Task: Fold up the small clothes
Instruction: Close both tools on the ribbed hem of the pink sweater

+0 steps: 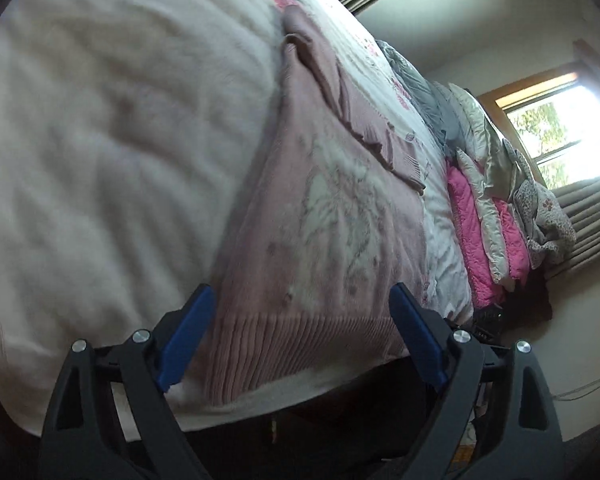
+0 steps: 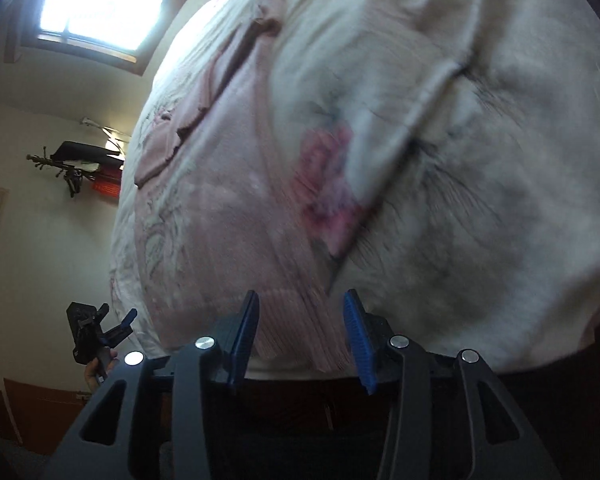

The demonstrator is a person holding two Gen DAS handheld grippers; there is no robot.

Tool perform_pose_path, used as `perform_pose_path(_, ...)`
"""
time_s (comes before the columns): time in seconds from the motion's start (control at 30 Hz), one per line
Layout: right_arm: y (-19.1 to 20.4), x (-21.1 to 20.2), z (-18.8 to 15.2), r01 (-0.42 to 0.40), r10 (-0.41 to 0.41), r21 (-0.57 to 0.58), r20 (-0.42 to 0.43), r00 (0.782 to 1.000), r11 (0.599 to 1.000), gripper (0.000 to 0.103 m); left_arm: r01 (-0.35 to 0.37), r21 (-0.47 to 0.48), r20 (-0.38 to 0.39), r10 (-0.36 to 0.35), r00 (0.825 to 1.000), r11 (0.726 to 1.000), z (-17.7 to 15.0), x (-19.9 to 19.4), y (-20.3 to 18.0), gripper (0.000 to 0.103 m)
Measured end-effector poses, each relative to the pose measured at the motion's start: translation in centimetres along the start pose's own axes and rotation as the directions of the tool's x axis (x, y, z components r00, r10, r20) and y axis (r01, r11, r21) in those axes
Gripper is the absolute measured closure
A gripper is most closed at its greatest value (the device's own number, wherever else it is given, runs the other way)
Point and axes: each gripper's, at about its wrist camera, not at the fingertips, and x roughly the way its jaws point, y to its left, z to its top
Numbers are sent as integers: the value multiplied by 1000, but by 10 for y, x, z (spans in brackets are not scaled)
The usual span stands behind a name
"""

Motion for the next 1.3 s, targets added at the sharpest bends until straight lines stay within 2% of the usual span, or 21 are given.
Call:
perform_pose_path(0.17,-13,17,-19,-11,11,1,-47,999,1000,56,38,-34,-68,-40,997,999,-17,10,21,15)
perform_pose_path(0.4,-12,51,-20,1,-3,-24,-93,996,1000,52,23,-16,-195,-26,980,1000,-18,40,37,15)
perform_pose_path(0.63,-6,69,-21,12,-16,-41,-123,992,999,51,21,2,-238,-20,971,1000,-21,57,37,16)
perform_pose_path(0.67,-6,71,-21,12,-17,-41,-125,992,999,50,25,8,-243,-23,970,1000,-21,59,36,19)
perform_pose_path(0.73,-7,72,-22,8,-14,-41,-130,991,999,50,48,13,-265,-43,963,999,-22,63,32,53)
perform_pose_path(0.83,-6,75,-22,4,-11,-48,-139,990,999,50,52,24,-289,-43,957,998,-25,70,33,71)
perform_pose_path(0.97,-7,78,-21,-7,-1,-51,-151,989,999,50,56,-5,-289,-55,956,998,-28,73,40,83)
perform_pose_path(1.03,-6,80,-21,-18,10,-49,-158,987,999,50,62,-19,-290,-65,955,998,-30,73,43,93)
perform_pose_path(1.07,-6,81,-22,-27,18,-48,-165,986,999,51,69,-27,-290,-74,954,997,-30,73,45,93)
perform_pose_path(1.13,-6,84,-23,-45,37,-45,-178,983,998,60,96,-52,-283,-107,953,994,-31,71,47,94)
perform_pose_path(1.2,-5,85,-25,-78,71,-33,-188,980,996,77,115,-70,-273,-130,953,991,-33,69,48,94)
perform_pose_path(1.3,0,83,-26,-104,96,-37,-183,978,994,90,131,-90,-253,-150,956,987,-35,65,51,95)
